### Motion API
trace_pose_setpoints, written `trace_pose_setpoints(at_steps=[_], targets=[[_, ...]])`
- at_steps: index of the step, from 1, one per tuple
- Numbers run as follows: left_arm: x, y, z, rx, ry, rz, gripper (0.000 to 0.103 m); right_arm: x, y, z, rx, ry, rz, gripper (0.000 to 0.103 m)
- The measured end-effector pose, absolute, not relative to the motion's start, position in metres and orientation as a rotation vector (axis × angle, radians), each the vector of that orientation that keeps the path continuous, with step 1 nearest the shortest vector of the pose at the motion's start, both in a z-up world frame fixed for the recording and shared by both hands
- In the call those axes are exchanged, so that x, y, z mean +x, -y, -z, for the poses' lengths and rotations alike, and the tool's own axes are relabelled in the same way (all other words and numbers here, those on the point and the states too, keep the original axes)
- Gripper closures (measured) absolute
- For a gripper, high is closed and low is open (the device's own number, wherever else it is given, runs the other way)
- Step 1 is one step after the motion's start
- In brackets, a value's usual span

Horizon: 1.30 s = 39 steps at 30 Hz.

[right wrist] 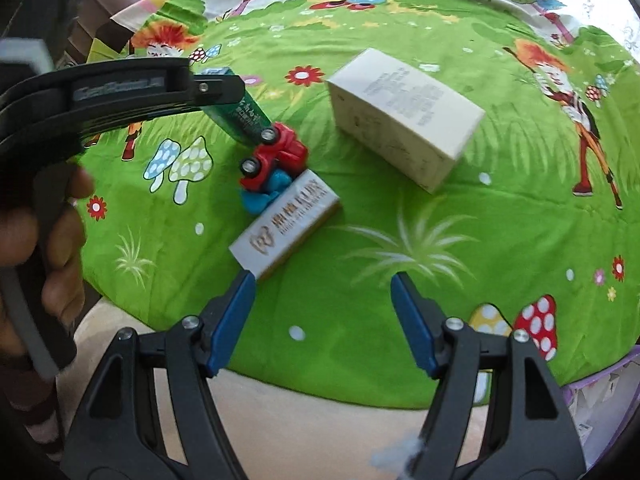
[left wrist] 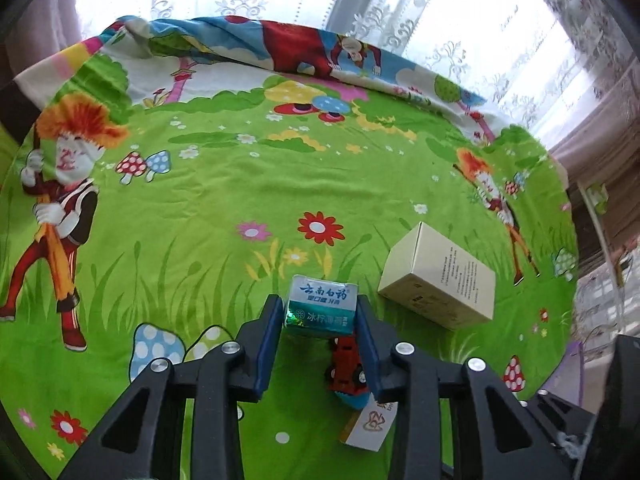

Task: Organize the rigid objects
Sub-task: 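Grasp the teal medicine box with the left gripper while the right grasps the DING ZHI DENTAL box, then carry the teal box and dental box to the purple box and release them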

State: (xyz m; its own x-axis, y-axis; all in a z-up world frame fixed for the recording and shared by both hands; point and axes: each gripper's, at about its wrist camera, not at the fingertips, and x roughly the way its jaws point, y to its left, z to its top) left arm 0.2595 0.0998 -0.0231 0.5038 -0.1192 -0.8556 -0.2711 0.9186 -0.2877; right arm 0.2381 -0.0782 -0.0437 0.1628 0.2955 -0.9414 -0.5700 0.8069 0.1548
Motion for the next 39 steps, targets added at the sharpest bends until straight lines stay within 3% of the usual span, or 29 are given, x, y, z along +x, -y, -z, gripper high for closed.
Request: trace_pose_setpoints(at_steps=[17, 19, 26, 39], targets=[[0.220, -0.128, -0.003, -0.589, -0.900, -0.081, 0.066, 0.255, 0.023, 0.072, -0.279, -1.332, -0.536, 0.030], [0.220, -0.127, -0.002, -0.592, -0.902, -0.078, 0.066, 0.253, 0.017, 0.078, -0.310, -1.336, -0.528, 0.034], [0.217, -0.120, 0.000, -0.597, -0.907, -0.065, 0.066, 0.250, 0.031, 0.077, -0.330, -1.297, -0.497, 0.068], [0.206, -0.098, -0.014, -0.579, -0.899, -0.038, 0.066, 0.246, 0.093, 0.055, -0.223, -1.244, -0.503, 0.068]])
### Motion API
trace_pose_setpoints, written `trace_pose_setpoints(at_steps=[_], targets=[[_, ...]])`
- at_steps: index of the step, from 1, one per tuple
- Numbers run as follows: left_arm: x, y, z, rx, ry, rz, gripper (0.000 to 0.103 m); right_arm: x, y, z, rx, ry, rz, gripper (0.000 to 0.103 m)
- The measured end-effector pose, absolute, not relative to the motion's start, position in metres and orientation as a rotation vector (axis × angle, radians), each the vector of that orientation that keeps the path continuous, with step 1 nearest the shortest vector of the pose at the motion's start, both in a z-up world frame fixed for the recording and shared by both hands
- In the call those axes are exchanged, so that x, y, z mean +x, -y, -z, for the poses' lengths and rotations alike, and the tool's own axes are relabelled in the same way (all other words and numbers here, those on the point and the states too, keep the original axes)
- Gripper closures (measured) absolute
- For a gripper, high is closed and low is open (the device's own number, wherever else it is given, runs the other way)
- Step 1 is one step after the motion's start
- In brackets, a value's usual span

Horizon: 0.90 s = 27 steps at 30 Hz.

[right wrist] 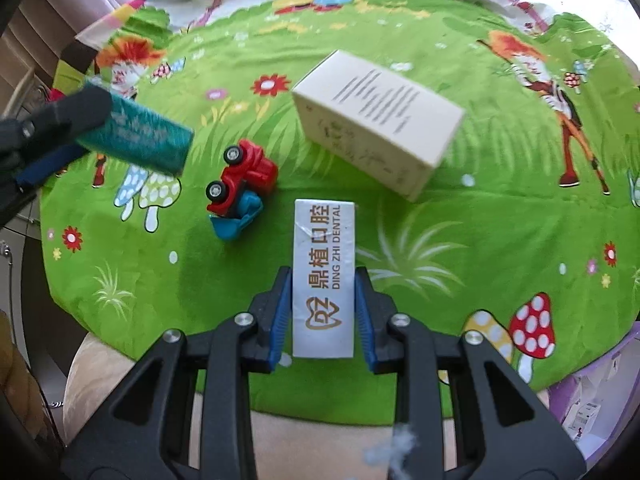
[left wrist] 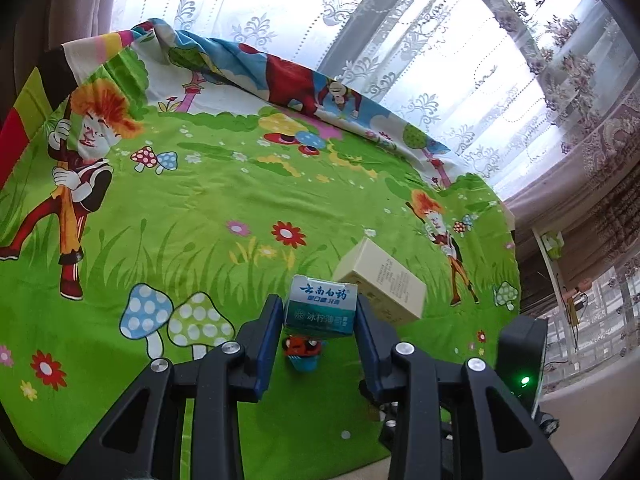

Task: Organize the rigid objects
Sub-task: 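Carry the teal box and dental box to the purple box and release them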

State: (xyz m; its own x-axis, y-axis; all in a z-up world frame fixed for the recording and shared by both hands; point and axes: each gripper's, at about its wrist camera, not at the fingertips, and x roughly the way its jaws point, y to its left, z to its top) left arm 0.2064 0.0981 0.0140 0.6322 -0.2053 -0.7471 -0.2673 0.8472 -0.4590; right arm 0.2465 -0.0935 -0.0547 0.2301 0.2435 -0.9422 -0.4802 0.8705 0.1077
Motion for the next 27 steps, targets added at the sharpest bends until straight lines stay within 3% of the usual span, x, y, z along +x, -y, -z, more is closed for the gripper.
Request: trace_pose_setpoints(at_steps=[10, 27], targets=[[0.197, -0.061, -0.031, -0.558, -0.896, 0.028, 0.066, 0.232, 0.136, 0.014, -0.177, -1.144, -0.462, 0.068], [0.201, 0.069, -0.036, -0.460, -0.993, 0.283, 0.066, 0.214, 0.255, -0.023, -0.048, -1.046, -0.326, 0.069]])
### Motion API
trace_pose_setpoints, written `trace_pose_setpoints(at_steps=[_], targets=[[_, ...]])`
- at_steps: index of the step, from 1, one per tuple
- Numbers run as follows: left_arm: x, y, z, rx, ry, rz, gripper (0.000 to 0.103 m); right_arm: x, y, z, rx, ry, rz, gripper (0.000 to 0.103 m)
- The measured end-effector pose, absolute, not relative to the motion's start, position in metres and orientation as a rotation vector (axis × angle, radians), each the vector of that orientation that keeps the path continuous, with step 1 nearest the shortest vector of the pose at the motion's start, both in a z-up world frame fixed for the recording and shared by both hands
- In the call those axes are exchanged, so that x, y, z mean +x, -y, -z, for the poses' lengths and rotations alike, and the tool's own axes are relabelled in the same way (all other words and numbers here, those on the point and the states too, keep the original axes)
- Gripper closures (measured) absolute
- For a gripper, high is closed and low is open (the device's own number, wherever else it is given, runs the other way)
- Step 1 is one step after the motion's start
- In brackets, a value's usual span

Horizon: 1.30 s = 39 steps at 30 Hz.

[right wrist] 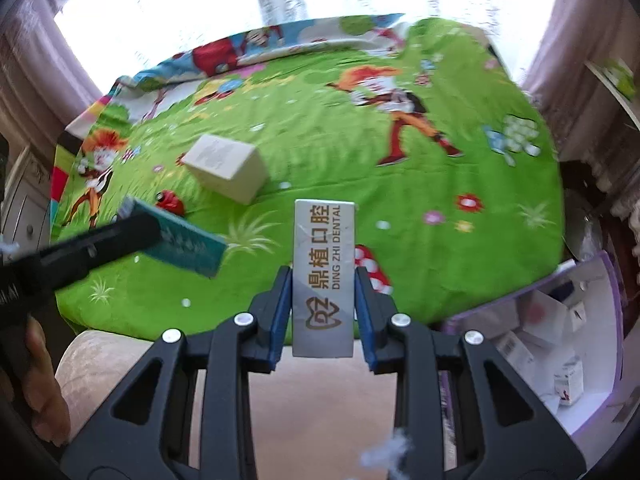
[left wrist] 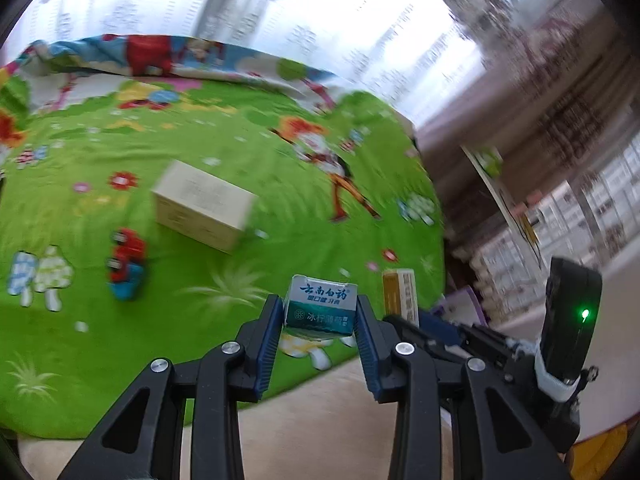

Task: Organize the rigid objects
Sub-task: 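Carry the teal box and dental box to the purple box and release them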

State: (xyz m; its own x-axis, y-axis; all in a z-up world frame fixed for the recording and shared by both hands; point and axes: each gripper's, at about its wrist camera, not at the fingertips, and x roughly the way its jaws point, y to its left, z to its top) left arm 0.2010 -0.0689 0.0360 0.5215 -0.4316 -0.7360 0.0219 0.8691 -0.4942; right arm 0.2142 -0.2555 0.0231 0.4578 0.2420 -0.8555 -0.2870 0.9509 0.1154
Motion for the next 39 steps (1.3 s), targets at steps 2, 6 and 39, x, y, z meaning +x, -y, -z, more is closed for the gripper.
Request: trace_pose_setpoints(at_steps=[2, 6, 39], targets=[[0.202, 0.089, -0.034, -0.443, -1.017, 0.325, 0.066, 0.211, 0.272, -0.026, -0.035, -1.032, -0.305, 0.069], [0.201, 0.126, -0.032, -0.409, -1.049, 0.391, 0.066, 0.205, 0.314, -0.030, 0.004, -1.012, -0.242, 0.069], [0.196, 0.296, -0.014, -0.214, -1.185, 0.695, 0.058, 0.182, 0.495, -0.028, 0.064, -0.948, 0.174, 0.057]])
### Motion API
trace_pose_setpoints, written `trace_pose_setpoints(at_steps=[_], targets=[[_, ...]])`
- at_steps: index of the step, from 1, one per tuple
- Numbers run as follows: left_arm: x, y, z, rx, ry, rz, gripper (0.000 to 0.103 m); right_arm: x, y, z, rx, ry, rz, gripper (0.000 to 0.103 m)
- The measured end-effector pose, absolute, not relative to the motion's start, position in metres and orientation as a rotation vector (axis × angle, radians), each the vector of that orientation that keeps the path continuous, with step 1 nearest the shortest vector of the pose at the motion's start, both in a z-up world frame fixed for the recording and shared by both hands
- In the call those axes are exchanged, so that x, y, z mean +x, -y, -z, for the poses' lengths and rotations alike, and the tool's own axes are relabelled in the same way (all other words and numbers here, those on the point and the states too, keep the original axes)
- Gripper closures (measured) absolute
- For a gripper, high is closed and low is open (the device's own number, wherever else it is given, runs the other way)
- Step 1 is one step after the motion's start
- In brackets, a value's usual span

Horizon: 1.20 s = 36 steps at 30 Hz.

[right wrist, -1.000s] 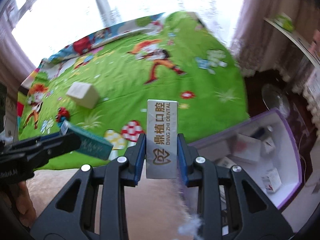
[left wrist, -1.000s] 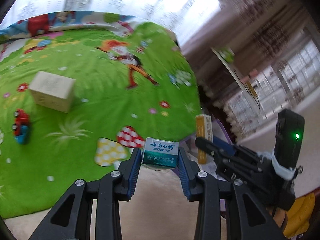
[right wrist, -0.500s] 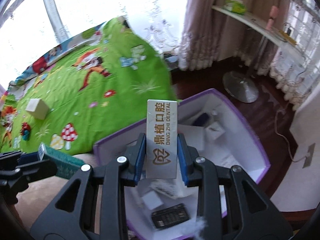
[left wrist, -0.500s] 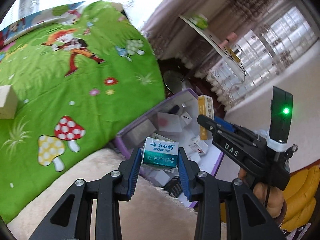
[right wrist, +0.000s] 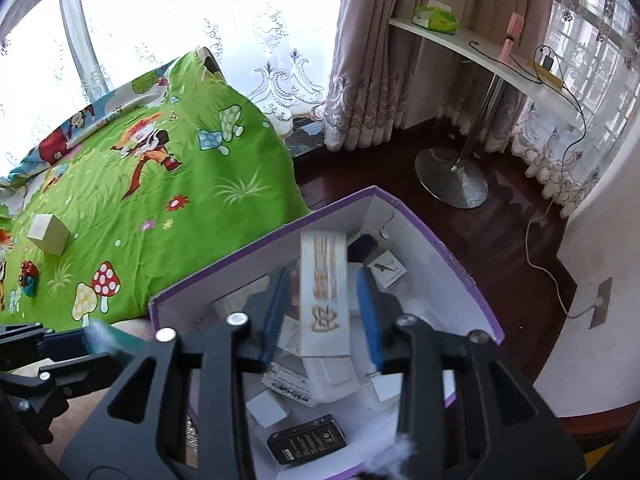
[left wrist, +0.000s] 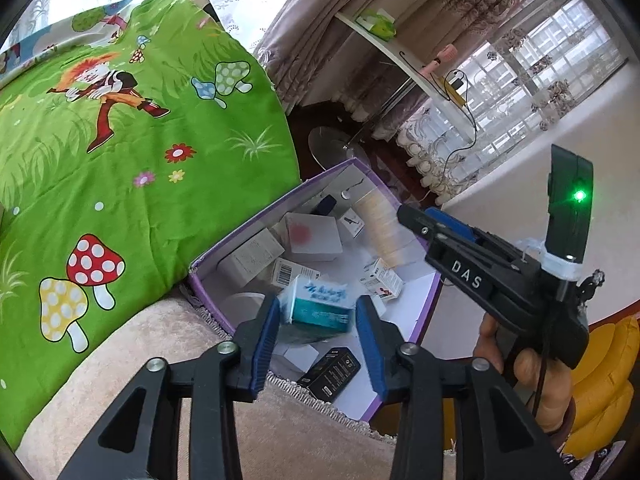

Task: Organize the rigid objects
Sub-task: 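Carry the teal box and dental box to the purple box and release them, then move both grippers back over the toy car and large white box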

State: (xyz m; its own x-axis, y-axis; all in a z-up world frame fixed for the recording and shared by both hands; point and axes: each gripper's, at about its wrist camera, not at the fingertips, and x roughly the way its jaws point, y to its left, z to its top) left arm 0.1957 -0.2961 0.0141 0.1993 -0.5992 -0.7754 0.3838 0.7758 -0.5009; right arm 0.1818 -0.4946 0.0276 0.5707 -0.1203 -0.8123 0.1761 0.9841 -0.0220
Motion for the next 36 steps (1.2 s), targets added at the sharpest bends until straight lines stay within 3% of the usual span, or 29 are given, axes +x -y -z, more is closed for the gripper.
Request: trace_pose_setpoints(at_steps=[6, 20, 36], targets=[[0.193, 0.295, -0.019, -0.196, -1.165, 0.698, 0.047, 0.180, 0.491, -0.033, 0.091, -0.924, 0.137, 0.037], [0.185, 0.258, -0.064, -0.003, -0.937, 0.399, 0.039, 0.178, 0.470, -0.051, 0.096, -0.889, 0.036, 0.036], [0.177, 0.164, -0.090, -0.149, -0.801, 0.340, 0.039, 0.163, 0.379, -0.083, -0.099, -0.774, -0.100, 0.035]])
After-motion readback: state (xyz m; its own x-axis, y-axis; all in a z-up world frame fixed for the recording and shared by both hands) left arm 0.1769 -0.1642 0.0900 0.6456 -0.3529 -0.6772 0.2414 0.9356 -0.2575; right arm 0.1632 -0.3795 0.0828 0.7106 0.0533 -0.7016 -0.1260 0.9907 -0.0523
